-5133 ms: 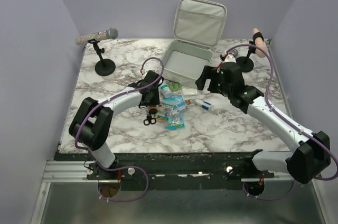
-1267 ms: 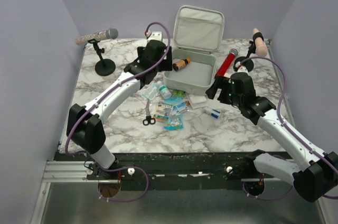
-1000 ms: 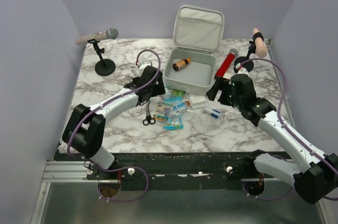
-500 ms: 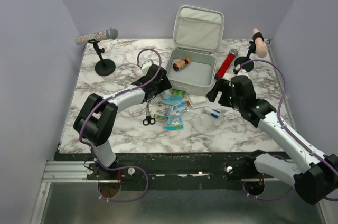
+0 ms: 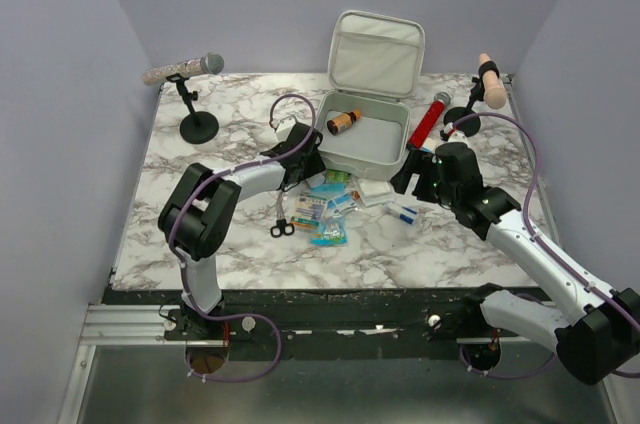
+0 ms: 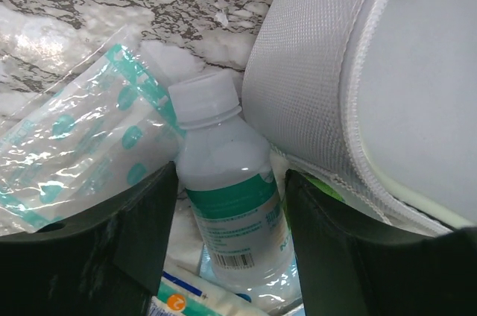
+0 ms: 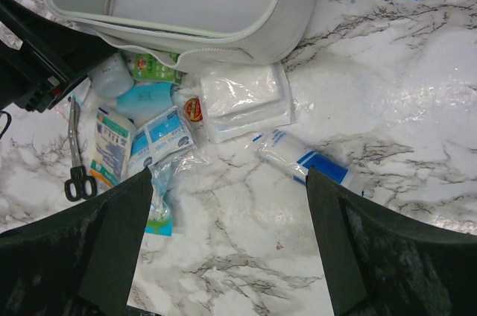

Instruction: Organize the medicine kit

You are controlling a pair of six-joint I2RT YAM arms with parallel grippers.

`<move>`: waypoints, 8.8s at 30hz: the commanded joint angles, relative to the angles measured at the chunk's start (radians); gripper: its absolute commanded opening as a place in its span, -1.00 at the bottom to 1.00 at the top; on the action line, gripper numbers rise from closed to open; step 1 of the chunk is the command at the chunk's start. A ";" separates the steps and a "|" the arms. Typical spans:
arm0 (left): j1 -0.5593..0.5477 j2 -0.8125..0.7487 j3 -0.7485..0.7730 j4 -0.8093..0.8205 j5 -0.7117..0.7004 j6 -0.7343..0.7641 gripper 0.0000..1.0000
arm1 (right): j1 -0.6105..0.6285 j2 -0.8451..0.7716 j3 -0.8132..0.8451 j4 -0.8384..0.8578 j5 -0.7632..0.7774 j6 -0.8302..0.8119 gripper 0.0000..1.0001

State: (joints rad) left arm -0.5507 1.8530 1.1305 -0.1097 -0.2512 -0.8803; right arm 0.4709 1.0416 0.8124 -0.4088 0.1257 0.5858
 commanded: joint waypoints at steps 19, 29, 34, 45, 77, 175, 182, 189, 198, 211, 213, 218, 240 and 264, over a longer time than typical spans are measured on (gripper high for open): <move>-0.008 -0.396 -0.049 -0.051 0.010 0.312 -0.45 | -0.002 -0.031 0.010 0.015 -0.001 -0.001 0.83; -0.041 0.004 0.599 -0.376 0.342 0.791 -0.34 | -0.002 -0.054 -0.015 0.024 -0.011 -0.017 0.84; -0.051 0.237 0.859 -0.487 0.331 0.960 -0.34 | -0.002 -0.055 -0.007 0.025 -0.012 -0.024 0.84; -0.072 0.517 1.135 -0.581 0.228 1.121 -0.30 | -0.002 -0.048 -0.042 0.027 -0.041 -0.004 0.84; -0.086 0.703 1.230 -0.407 -0.112 1.006 0.33 | -0.002 -0.069 -0.059 0.011 -0.043 0.002 0.84; -0.152 -0.753 -0.531 0.099 0.119 0.130 0.80 | 0.169 0.443 0.128 -0.124 0.115 -0.322 1.00; -0.156 -0.752 -0.525 0.100 0.136 0.141 0.80 | 0.169 0.549 0.197 -0.108 0.109 -0.368 1.00; -0.158 -0.759 -0.531 0.096 0.142 0.147 0.80 | 0.169 0.632 0.237 -0.125 0.088 -0.377 0.94; -0.158 -0.781 -0.528 0.088 0.138 0.153 0.80 | 0.169 0.618 0.186 -0.144 -0.090 -0.310 0.44; -0.158 -0.795 -0.534 0.079 0.119 0.149 0.80 | 0.169 0.365 0.082 -0.157 -0.207 -0.207 -0.31; -0.160 -0.799 -0.531 0.073 0.112 0.147 0.80 | 0.169 0.318 0.125 -0.177 -0.210 -0.192 -0.35; -0.160 -0.833 -0.537 0.056 0.075 0.136 0.80 | 0.166 0.253 0.304 -0.197 -0.103 -0.124 -0.38; -0.157 -0.908 -0.531 -0.047 -0.043 0.153 0.81 | -0.075 1.080 1.039 -0.136 -0.066 0.118 -0.41; -0.156 -0.864 -0.517 -0.068 -0.096 0.170 0.82 | -0.103 1.344 1.274 -0.246 -0.191 0.046 0.42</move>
State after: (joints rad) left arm -0.7025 0.9771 0.5926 -0.1894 -0.3458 -0.7223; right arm 0.3687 2.3386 2.0109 -0.6086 0.0196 0.7044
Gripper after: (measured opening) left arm 0.908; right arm 0.688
